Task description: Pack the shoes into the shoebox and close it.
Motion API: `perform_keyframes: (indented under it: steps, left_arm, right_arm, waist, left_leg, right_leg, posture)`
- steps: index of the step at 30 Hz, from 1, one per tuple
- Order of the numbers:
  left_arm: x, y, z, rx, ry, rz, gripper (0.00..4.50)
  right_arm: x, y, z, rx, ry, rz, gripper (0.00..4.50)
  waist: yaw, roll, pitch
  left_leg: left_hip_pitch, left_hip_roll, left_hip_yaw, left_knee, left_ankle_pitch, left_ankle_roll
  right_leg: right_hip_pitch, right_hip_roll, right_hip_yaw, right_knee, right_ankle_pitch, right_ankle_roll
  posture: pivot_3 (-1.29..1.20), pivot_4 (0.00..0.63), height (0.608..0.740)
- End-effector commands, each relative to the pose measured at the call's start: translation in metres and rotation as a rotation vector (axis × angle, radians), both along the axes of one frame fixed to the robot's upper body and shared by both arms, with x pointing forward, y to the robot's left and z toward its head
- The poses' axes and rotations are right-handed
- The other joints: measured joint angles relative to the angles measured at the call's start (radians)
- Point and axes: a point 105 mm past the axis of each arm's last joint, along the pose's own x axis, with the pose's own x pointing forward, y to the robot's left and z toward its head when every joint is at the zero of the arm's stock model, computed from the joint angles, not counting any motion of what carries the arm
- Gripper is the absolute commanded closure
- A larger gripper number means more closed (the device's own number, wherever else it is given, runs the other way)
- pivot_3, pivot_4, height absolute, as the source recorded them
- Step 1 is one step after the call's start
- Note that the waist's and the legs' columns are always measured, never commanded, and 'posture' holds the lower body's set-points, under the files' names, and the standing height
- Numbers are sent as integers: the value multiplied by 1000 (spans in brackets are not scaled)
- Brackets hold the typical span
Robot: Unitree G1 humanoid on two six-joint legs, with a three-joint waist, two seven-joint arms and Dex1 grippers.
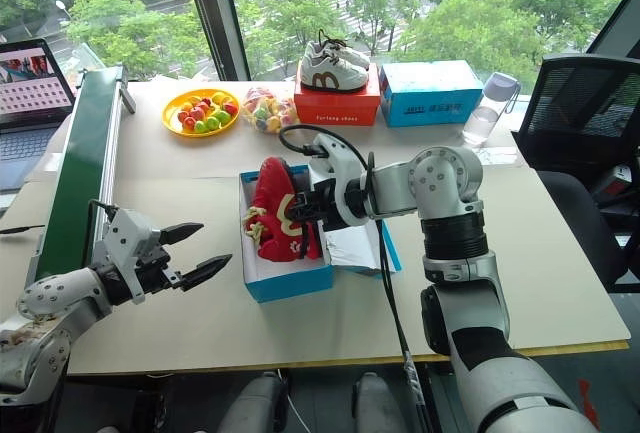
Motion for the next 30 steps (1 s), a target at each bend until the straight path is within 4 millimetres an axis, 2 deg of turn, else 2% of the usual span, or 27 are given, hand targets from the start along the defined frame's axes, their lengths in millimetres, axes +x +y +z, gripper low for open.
perform_keyframes:
  steps: [1,4,8,14,18,20,21,25,26,28,30]
  left_arm:
    - [-4,-6,8,7,-42,-16,21]
    - [-4,-8,8,2,-42,-18,21]
    - [-3,-9,8,-2,-44,-18,21]
    - [-1,-11,9,-4,-50,-20,21]
    - [-1,-12,8,-4,-48,-25,21]
    - [1,-12,8,-4,-48,-25,21]
    - [1,-12,8,-4,-49,-26,0]
    - [2,-13,9,-3,-50,-32,0]
    - [2,-13,9,-4,-49,-33,0]
    - [2,-13,8,-3,-48,-33,0]
    - [1,-13,8,-4,-46,-34,0]
  right_arm:
    - [-6,8,-5,-24,-3,40,4042]
    - [-6,14,-19,-61,11,46,4042]
    - [-10,34,-45,-107,45,90,4042]
    - [0,43,-76,-172,58,89,4042]
    - [12,49,-94,-205,48,74,4042]
    - [20,52,-98,-204,32,43,4042]
    - [23,54,-96,-182,34,33,3149]
    - [28,63,-59,-93,-50,57,1940]
    - [31,63,-39,-34,-72,46,1655]
    - [37,56,-5,44,-133,12,1655]
    - [33,49,24,131,-147,9,1655]
  waist:
    - [0,0,0]
    - [0,0,0]
    - [-3,0,0]
    - [-3,-2,-1]
    - [-14,-5,-4]
    - [-21,-5,-5]
    - [-25,-5,-7]
    - [-28,-5,-8]
    - [-27,-5,-8]
    - [-23,-4,-7]
    - [-11,-3,-6]
  left_leg:
    - [0,0,0,0,0,0]
    - [0,0,0,0,0,0]
    - [1,0,0,0,0,0]
    - [1,2,1,1,0,0]
    - [16,12,5,0,-1,-1]
    - [24,17,5,-2,-6,-9]
    - [26,20,7,-3,-7,-10]
    - [27,32,16,-4,-8,-12]
    - [27,32,17,-4,-8,-12]
    - [25,33,19,-4,-8,-12]
    - [13,31,21,-3,-7,-12]
  right_leg:
    - [0,0,0,0,0,0]
    - [0,0,0,0,0,0]
    - [0,1,0,0,0,0]
    - [0,4,1,1,2,-2]
    - [13,11,3,-4,2,0]
    - [17,13,1,-4,-2,-10]
    - [18,14,1,-4,-2,-12]
    - [15,16,-2,-4,2,-19]
    - [14,16,-2,-4,2,-20]
    - [11,15,-3,-4,3,-20]
    - [1,13,-3,-2,7,-19]
  posture:
    - [0,150,736]
    - [0,150,736]
    - [0,150,736]
    - [0,150,736]
    - [0,150,736]
    - [0,150,736]
    - [0,150,736]
    - [0,150,736]
    - [0,150,736]
    - [0,150,736]
    - [0,150,736]
